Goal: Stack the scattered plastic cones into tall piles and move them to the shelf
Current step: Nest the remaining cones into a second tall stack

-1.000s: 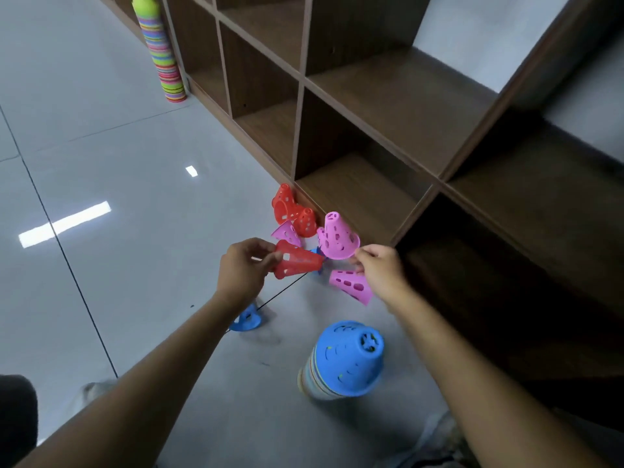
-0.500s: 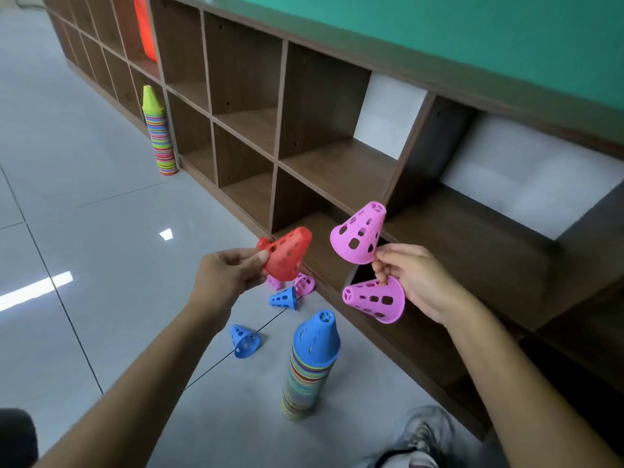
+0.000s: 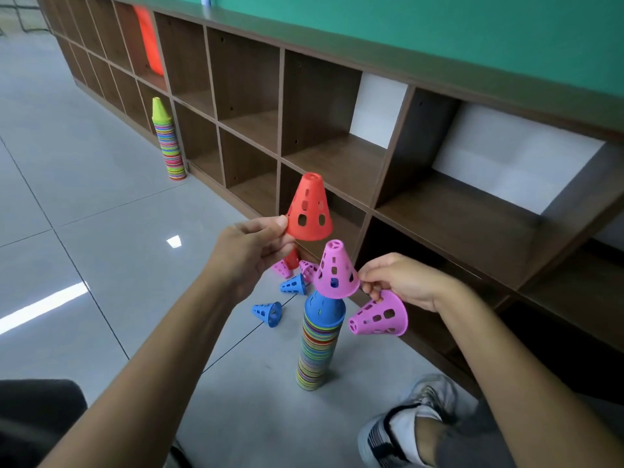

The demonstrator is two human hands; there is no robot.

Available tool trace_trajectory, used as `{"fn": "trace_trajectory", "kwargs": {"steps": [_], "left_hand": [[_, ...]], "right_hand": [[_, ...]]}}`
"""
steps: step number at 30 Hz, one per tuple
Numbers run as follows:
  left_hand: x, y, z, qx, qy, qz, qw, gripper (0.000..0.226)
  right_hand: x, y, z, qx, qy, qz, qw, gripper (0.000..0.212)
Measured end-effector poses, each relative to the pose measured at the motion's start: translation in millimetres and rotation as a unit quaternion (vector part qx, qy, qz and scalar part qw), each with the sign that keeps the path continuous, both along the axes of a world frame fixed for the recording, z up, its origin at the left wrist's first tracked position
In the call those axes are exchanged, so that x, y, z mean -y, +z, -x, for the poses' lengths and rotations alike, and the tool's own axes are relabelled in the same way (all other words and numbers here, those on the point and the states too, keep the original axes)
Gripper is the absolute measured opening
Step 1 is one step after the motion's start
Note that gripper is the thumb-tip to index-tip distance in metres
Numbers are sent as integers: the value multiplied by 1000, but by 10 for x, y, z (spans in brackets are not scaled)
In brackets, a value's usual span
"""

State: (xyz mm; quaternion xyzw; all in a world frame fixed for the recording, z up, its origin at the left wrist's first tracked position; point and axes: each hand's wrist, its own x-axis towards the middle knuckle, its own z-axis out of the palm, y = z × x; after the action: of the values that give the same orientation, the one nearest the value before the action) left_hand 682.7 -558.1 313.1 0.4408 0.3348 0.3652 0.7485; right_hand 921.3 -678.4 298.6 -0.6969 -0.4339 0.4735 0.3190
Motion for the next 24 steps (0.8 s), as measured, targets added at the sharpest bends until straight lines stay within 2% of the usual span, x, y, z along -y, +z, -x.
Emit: {"fn": "trace_trajectory", "kwargs": {"steps": [8,17,19,21,24], "left_hand": [[207,-284,-142,-83,-55,-18,995,12],[297,-660,-270,-114,-50,55,991,9],[304,-721,-291,-123,-48,60,989,11],[307,-763,-311,-144,-43,53,987,11],[331,-799,-330,-175,-36,44,983,7]], "right_hand": [[-22,-423,98,-1,-37,5,999,19],[85,-257,-180,55,-65,-7,996,24],[104,-101,-230,15,-84,-34,996,23],[103,60,-243,-73,-108,-77,988,22],[43,264,-132,-208,-135,-141,958,20]]}}
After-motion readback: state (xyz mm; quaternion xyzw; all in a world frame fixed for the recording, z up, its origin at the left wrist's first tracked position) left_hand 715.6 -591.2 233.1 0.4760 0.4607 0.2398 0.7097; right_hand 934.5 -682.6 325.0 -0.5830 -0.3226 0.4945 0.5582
